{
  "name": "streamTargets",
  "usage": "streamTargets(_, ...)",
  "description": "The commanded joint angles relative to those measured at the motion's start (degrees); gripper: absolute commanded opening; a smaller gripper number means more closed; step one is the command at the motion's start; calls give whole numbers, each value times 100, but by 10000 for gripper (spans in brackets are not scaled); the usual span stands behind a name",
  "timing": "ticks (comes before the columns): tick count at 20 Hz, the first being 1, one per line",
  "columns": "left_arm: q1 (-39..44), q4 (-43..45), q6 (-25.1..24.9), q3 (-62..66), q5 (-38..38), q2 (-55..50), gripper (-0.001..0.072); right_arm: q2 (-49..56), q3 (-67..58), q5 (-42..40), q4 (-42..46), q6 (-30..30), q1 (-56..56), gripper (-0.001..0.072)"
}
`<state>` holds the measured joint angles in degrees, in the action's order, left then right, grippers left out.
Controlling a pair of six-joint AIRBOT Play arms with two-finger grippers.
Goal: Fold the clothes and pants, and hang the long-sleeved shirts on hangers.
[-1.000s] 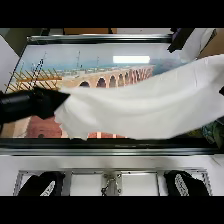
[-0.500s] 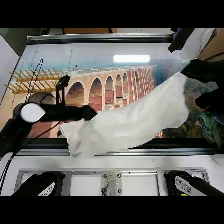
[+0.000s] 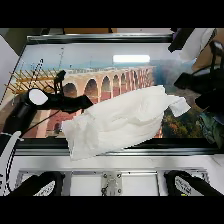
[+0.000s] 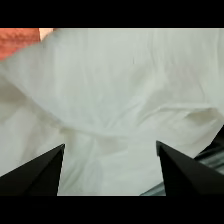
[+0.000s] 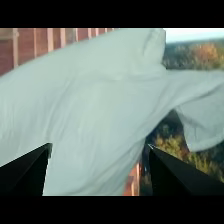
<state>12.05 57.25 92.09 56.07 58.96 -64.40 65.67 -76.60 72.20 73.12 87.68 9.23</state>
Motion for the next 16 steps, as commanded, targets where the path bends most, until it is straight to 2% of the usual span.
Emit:
streamTargets(1, 439, -15, -4, -826, -319, 131, 623, -721, 1574, -153, 122, 280, 22, 650)
streamTargets(3, 608, -52, 74, -1008, -564, -61, 623, -837, 2275, -151, -127, 529, 20, 650)
streamTargets(5, 634, -35, 72, -1001, -664, -348, 623, -837, 2852, -332, -542, 376, -98, 650)
streamTargets(7, 601, -28, -26, -994, -785, -527, 623, -822, 3239, -715, -570, 214, -459, 650)
streamTargets(11, 581, -52, -166, -990, -1014, -741, 623, -553, 3451, -1648, -966, 555, -1187, 650)
streamTargets(16, 245, -452, -175, -529, -1119, -1141, 623, 136, 3449, -2592, -2052, 553, -1331, 650)
